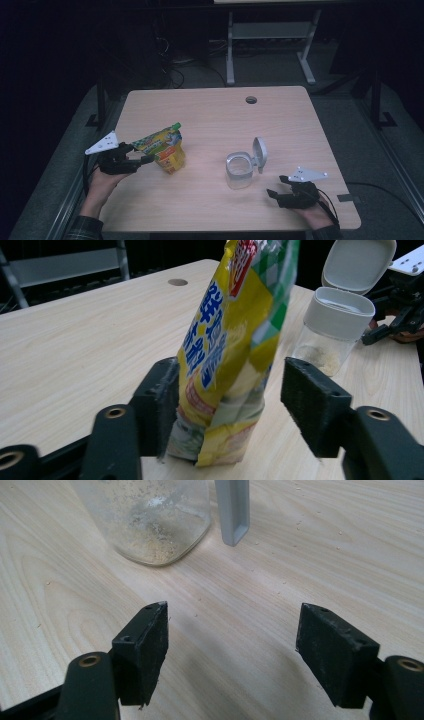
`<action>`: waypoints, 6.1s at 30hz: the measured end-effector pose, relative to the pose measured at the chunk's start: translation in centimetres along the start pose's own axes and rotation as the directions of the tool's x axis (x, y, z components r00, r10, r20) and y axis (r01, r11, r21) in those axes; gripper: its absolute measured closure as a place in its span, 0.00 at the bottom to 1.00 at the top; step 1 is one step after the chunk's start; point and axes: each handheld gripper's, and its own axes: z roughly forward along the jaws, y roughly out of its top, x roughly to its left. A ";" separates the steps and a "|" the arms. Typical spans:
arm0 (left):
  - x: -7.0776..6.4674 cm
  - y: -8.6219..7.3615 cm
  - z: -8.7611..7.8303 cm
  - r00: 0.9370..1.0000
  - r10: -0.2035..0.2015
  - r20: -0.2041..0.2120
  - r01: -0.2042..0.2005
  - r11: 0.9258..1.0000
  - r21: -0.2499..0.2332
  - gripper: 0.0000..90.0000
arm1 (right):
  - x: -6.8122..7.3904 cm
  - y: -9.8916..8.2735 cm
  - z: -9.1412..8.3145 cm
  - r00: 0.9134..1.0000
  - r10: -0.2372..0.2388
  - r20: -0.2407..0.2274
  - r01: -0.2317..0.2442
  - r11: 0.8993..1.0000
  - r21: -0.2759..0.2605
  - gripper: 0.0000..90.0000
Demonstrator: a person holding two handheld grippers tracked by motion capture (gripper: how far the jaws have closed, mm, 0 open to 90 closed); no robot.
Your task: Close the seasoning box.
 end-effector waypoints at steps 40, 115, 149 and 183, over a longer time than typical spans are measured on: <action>-0.6 2.3 2.2 1.000 0.026 0.017 -0.027 0.999 0.022 1.00 | 0.1 -0.1 -0.3 1.000 0.004 -0.002 -0.004 1.000 -0.003 0.32; -6.9 8.8 0.0 0.979 -0.003 0.203 0.007 1.000 -0.018 1.00 | 13.8 12.4 9.1 0.962 -0.186 -0.201 0.147 0.970 -0.194 1.00; -8.7 10.9 2.5 0.975 0.021 0.223 -0.017 1.000 -0.021 1.00 | 15.5 12.1 11.6 0.932 -0.249 -0.263 0.184 0.951 -0.248 1.00; -9.2 13.8 9.7 0.965 0.031 0.261 -0.060 0.993 0.102 1.00 | 15.1 11.4 10.9 0.879 -0.317 -0.355 0.200 0.922 -0.330 1.00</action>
